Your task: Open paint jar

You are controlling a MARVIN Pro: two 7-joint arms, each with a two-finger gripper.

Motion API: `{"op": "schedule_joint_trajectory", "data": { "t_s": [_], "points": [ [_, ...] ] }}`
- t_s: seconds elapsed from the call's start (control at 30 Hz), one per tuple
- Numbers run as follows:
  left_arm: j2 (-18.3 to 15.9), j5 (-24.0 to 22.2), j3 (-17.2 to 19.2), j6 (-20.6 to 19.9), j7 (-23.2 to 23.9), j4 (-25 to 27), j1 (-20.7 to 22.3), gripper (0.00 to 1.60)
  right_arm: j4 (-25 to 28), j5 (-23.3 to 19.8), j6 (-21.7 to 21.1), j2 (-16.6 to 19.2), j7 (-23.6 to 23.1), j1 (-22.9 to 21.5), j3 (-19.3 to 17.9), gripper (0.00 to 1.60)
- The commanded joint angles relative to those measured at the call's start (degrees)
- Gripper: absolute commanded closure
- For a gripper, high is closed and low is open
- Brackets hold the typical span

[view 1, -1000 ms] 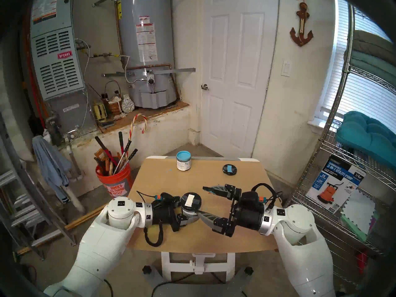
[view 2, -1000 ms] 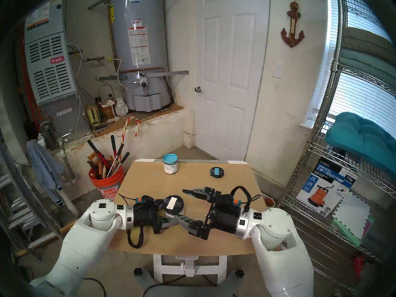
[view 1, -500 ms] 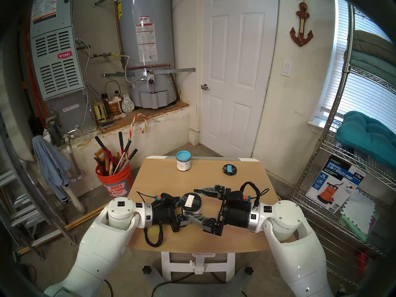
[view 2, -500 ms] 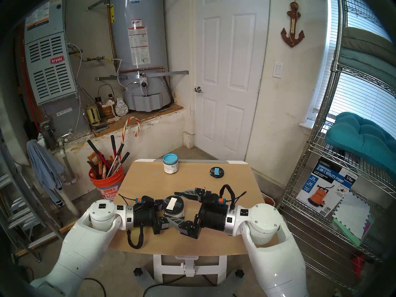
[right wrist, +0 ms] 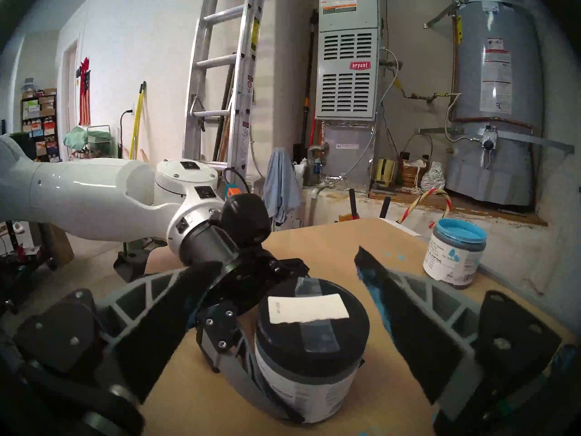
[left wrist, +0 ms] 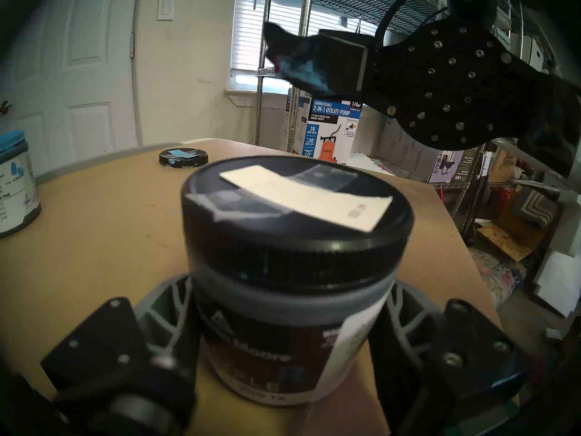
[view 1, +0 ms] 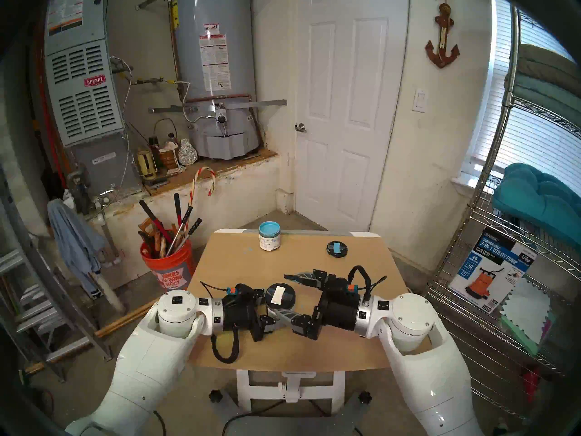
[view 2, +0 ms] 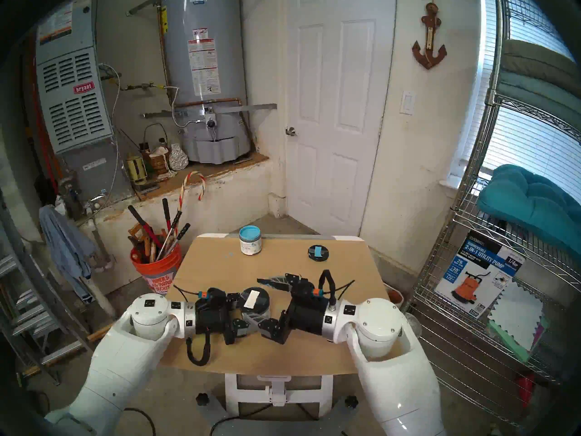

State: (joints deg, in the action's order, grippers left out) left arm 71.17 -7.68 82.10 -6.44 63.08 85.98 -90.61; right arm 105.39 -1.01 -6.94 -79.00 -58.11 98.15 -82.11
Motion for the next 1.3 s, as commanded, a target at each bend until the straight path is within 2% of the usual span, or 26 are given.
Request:
{"op": "schedule_joint_trajectory", "data": {
  "t_s": [0.0,0.3,0.6,1.27],
  "points": [
    [0.27,-0.42,0.48,0.17,-0.11,1.21,0.39,1.6,0.43,-0.36,0.39,-1.39,0.38,-0.4,0.89,0.0],
    [0.32,-0.35,0.8,-0.14,0.07,1.53,0.2,1.6,-0.6,0.45,0.99,-0.84,0.85,-0.79,1.1,0.0],
    [0.53,-0.24,1.02,0.05,0.25,1.41,0.24,1.6,-2.33,1.07,1.82,-1.92,2.63,-2.21,1.79,0.0],
    [0.9,0.25,1.03,-0.47,1.22,0.86,1.25,1.6,-3.4,2.14,2.09,-0.9,2.5,-2.42,3.11,0.0]
  ]
}}
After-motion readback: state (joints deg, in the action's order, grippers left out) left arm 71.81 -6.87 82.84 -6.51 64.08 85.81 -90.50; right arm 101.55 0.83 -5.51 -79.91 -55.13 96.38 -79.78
